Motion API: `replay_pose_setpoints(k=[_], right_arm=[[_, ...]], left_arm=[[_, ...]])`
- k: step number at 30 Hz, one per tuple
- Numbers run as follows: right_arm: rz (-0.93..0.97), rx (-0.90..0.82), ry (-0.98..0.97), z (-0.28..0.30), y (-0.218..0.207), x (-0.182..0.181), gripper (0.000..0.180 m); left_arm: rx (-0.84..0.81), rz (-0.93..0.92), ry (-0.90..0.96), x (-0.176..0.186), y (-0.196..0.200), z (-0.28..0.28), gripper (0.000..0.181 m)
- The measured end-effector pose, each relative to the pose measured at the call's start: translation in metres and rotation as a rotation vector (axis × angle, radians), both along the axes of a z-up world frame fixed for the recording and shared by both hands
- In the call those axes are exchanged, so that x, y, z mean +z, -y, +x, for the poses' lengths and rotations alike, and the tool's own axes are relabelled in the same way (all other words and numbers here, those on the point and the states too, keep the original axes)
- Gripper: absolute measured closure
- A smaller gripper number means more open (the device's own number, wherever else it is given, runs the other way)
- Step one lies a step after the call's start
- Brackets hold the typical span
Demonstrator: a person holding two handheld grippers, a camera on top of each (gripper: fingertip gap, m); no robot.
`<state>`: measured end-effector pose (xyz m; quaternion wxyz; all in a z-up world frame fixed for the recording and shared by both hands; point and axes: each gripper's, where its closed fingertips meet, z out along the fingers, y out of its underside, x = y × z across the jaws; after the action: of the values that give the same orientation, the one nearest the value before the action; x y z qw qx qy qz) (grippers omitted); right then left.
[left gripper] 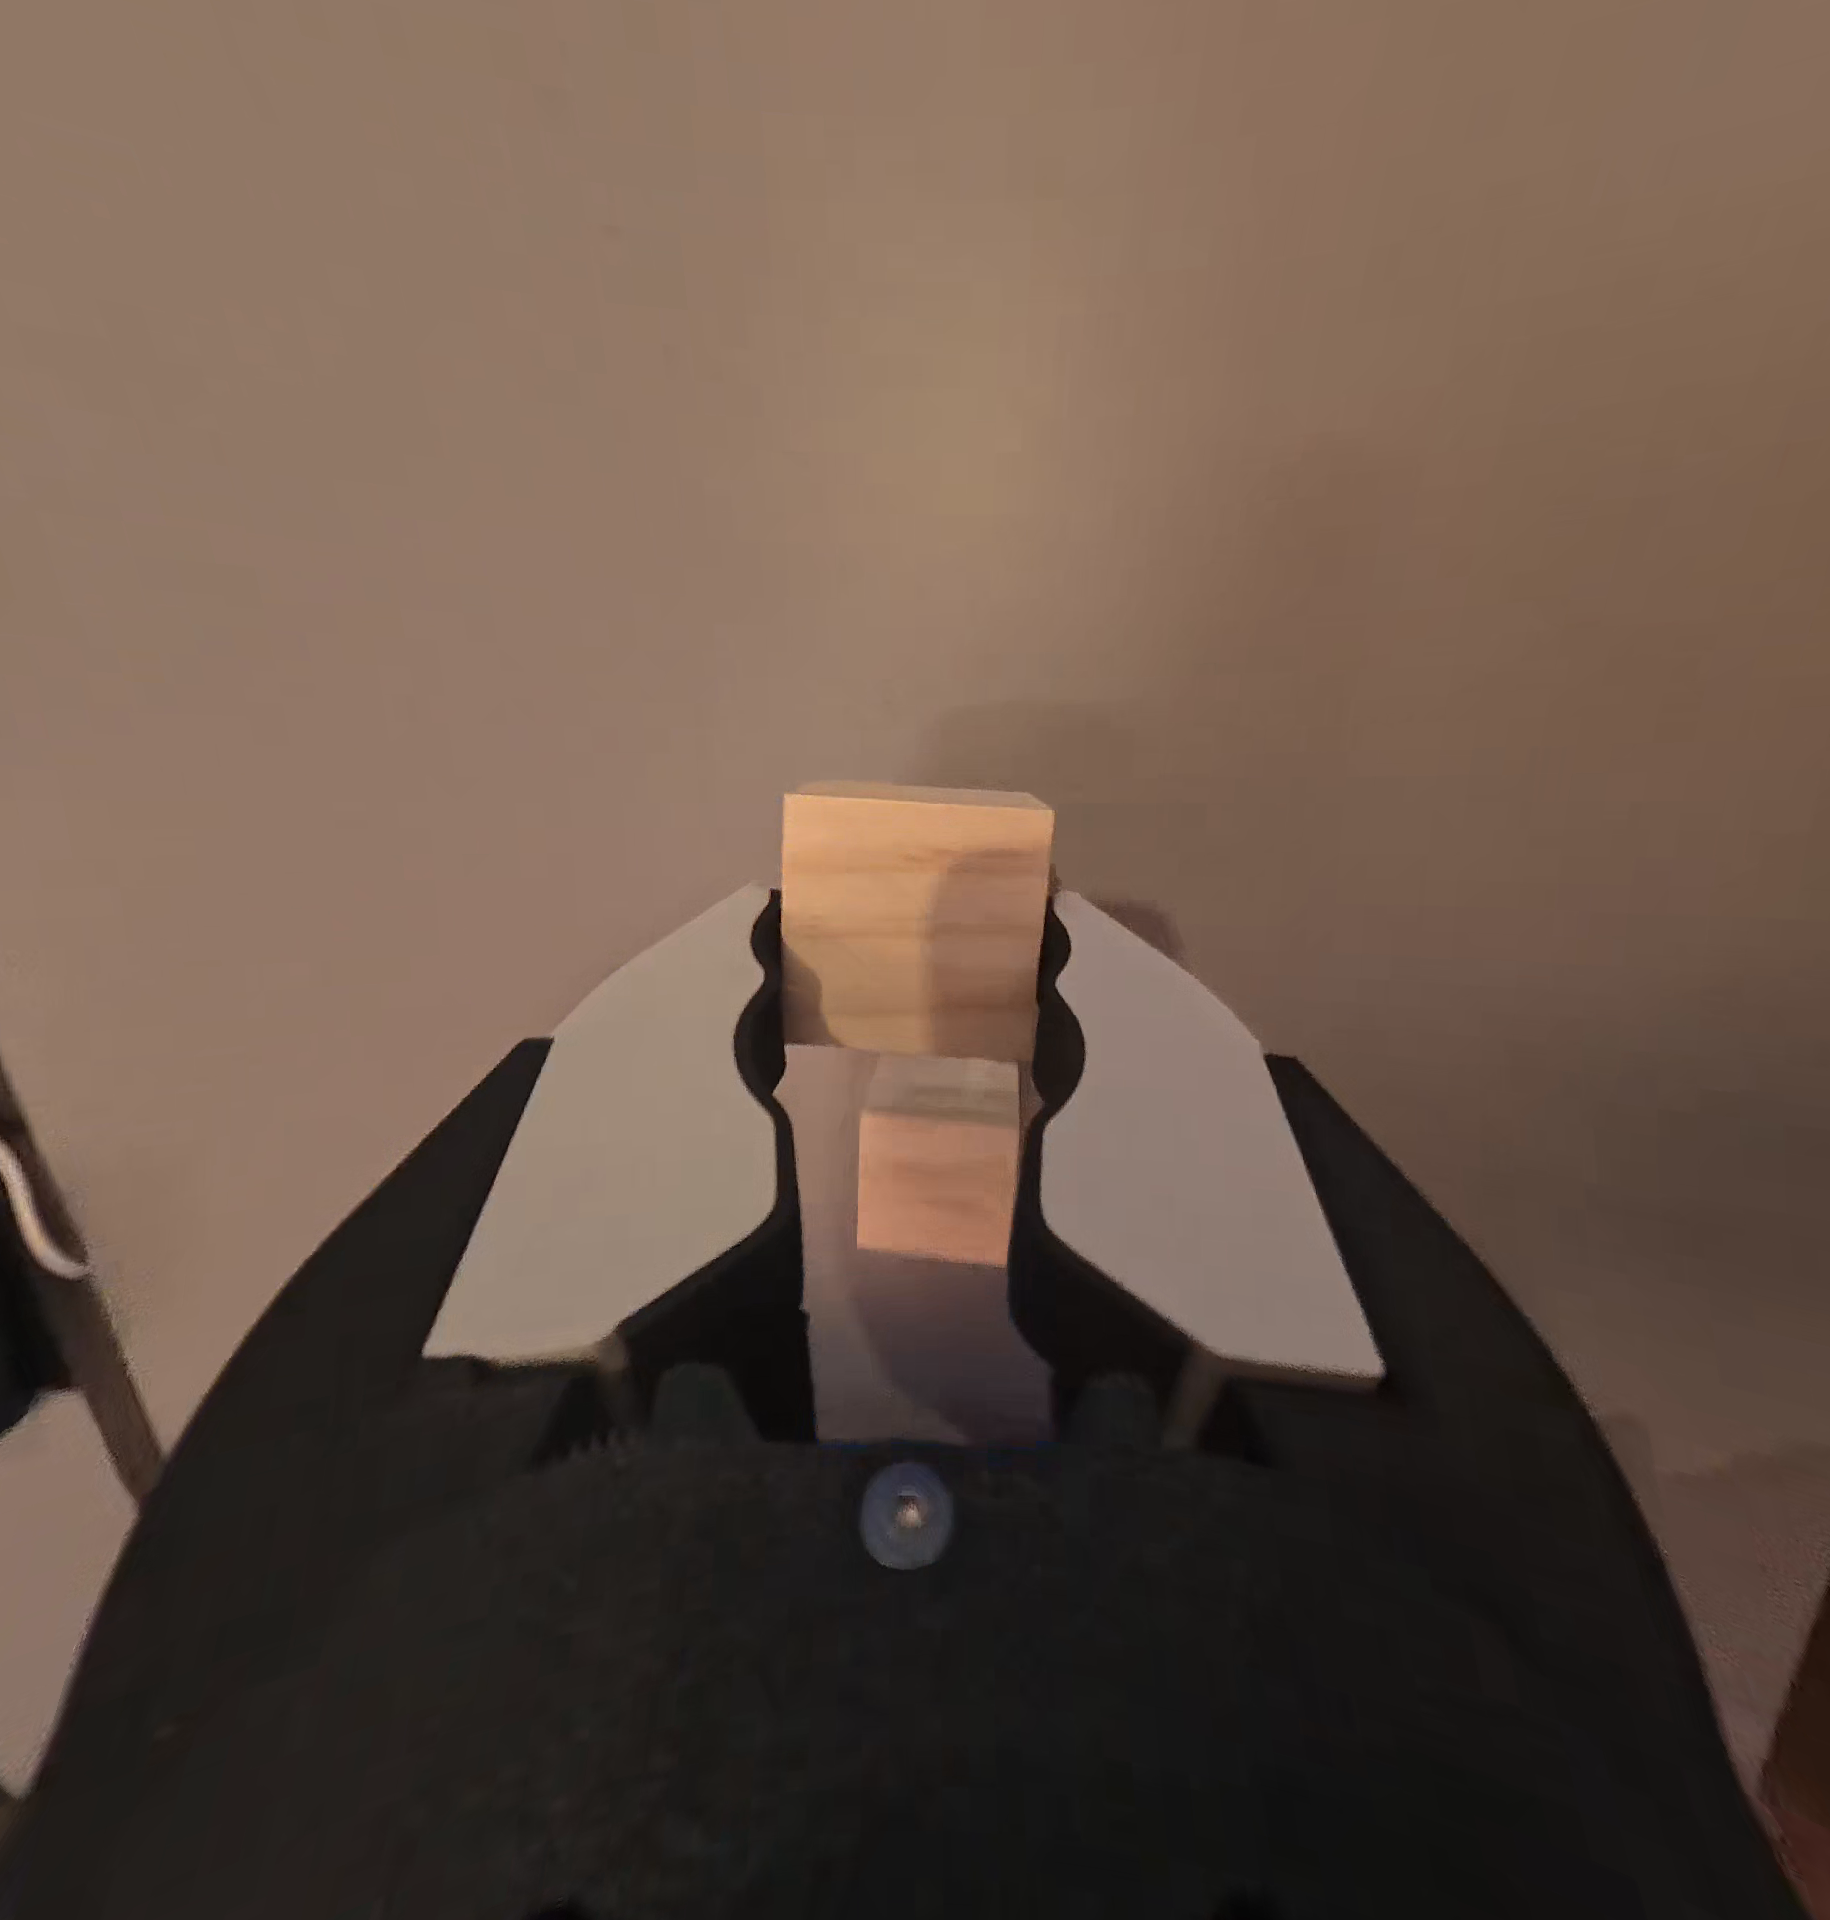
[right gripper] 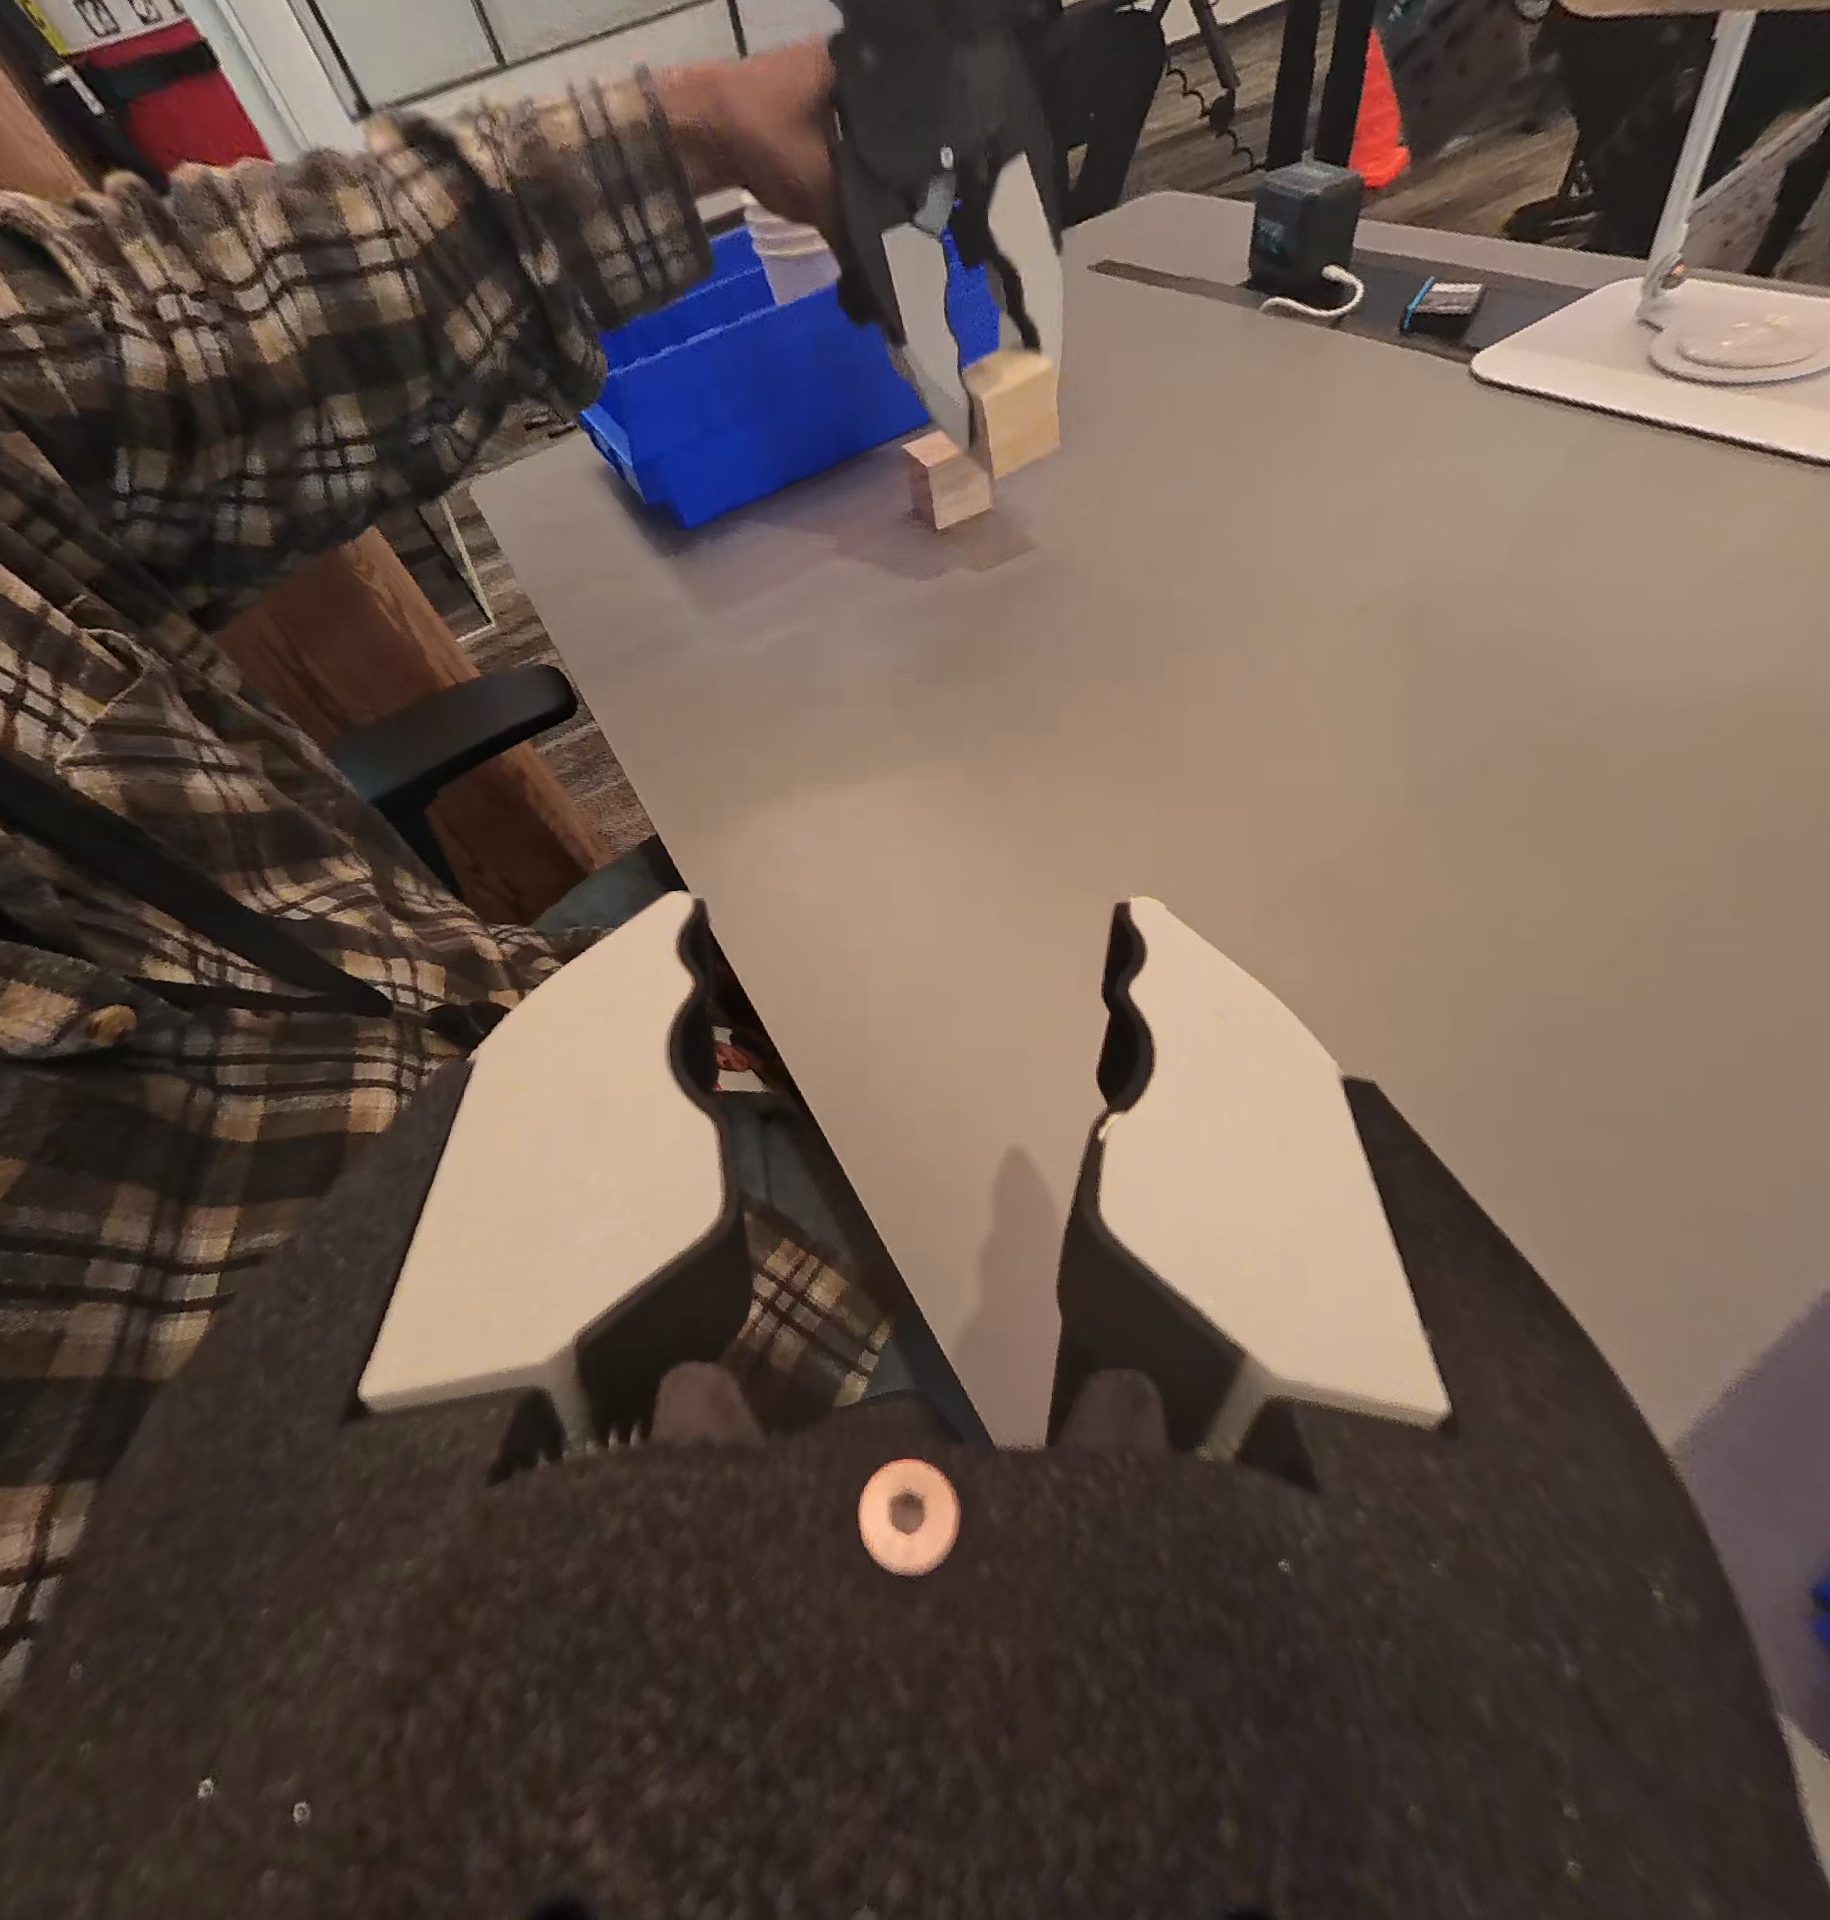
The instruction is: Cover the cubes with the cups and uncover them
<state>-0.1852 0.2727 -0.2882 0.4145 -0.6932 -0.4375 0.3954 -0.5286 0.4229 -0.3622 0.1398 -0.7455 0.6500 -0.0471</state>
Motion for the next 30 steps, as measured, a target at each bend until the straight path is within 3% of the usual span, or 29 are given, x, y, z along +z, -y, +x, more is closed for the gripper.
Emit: replay_pose_setpoints(k=[7, 30], right_arm=[[-0.020, 0.003, 0.011, -0.005, -0.006, -0.006, 0.108], [-0.043, 0.026, 0.027, -0.013, -0.008, -0.013, 0.108]], left_arm=[[-0.058, -0.047, -0.066, -0.040, 0.000, 0.004, 0.136], [0.061, -0.092, -0.018, -0.058, -0.003, -0.006, 0.136]])
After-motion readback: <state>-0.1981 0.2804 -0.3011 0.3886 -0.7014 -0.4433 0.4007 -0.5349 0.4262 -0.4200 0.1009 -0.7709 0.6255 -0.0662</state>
